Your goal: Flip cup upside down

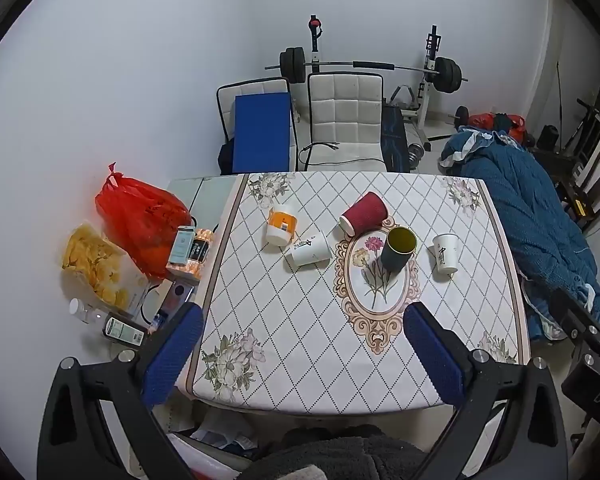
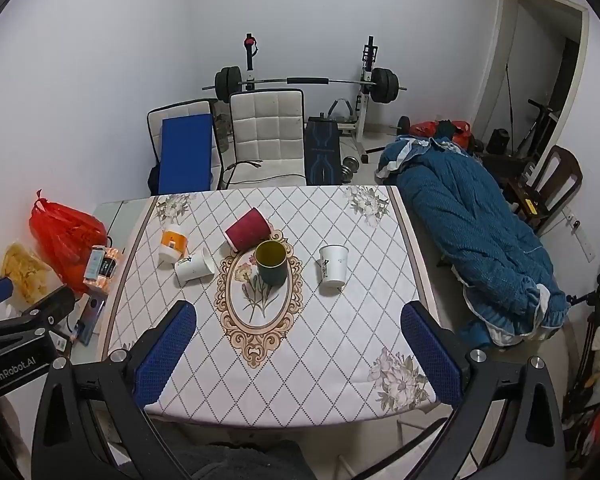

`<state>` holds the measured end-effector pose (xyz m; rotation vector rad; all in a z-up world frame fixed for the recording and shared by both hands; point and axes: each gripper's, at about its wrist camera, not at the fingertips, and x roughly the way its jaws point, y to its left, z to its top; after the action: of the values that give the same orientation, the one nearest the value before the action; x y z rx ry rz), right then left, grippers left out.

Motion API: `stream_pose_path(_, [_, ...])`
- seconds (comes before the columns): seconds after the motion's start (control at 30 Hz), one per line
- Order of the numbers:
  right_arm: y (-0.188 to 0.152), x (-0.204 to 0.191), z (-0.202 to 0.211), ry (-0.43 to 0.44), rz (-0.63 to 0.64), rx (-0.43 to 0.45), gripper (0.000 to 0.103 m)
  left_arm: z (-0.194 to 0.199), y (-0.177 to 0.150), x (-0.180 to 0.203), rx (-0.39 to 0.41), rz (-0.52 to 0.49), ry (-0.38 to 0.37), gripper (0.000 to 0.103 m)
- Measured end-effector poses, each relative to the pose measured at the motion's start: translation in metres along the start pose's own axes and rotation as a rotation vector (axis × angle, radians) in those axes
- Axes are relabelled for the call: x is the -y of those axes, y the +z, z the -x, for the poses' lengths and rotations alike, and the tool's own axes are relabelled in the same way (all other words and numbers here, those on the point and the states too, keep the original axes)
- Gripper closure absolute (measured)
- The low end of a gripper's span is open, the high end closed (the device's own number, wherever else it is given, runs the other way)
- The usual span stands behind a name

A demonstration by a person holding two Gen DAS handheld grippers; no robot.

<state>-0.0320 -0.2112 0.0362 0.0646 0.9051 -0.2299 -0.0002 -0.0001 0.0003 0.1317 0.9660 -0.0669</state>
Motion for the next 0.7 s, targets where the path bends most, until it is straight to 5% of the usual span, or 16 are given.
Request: stream_pose_path(0.7, [0.005,-0.005,0.015,0.031,-0.004,0.041,0.0,0.01,0.004,-0.002,0.021,0.011,-0.001,0.0])
